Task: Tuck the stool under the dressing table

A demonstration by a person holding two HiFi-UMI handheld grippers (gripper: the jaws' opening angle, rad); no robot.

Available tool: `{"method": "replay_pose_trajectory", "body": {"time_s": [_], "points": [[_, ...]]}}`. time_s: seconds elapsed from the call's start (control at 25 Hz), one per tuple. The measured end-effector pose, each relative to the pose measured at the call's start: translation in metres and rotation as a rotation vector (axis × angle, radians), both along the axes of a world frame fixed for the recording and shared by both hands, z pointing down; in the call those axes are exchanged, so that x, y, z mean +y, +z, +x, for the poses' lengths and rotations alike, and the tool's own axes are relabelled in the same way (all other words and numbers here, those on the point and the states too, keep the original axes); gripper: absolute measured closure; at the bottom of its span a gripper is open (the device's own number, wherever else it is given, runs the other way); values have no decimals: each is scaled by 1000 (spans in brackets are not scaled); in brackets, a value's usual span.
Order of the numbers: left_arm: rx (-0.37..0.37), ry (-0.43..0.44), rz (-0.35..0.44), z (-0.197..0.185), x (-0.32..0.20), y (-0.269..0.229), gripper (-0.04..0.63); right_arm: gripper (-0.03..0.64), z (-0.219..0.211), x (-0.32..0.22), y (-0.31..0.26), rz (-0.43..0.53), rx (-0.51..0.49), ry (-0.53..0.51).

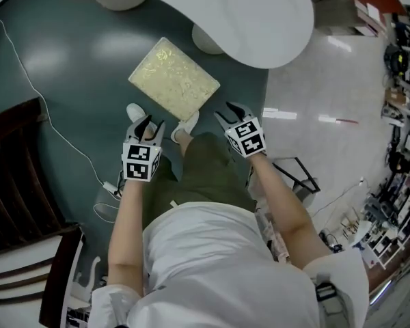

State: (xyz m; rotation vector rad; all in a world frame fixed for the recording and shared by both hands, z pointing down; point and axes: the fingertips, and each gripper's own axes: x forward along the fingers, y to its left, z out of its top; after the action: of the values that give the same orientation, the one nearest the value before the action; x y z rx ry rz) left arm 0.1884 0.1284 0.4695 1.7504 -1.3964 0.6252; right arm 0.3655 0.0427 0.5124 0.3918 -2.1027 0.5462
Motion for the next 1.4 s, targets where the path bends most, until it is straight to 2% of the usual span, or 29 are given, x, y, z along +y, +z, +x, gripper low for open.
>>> {"method": "replay_pose_trajectory", "body": {"time_s": [0.24,0.48,0.6,0.88,1.12,1.4], "points": [[19,-56,-83,-10,23,65,371,372,-13,-9,62,15,103,-146],[94,-98,-159,-6,43,129,308,310,-19,-18,122,7,215,-273],[137,-122,-186,0,50,158,302,288,-20,-19,152,-5,262,-328],[192,-102,-238,30,48,219,281,278,-3,-30,216,-2,393,-512],[213,-112,-261,51,50,261,268,262,15,-35,256,4,460,-604],[257,-82,-306,72,61,303,264,262,22,-40,292,17,531,-702]]}}
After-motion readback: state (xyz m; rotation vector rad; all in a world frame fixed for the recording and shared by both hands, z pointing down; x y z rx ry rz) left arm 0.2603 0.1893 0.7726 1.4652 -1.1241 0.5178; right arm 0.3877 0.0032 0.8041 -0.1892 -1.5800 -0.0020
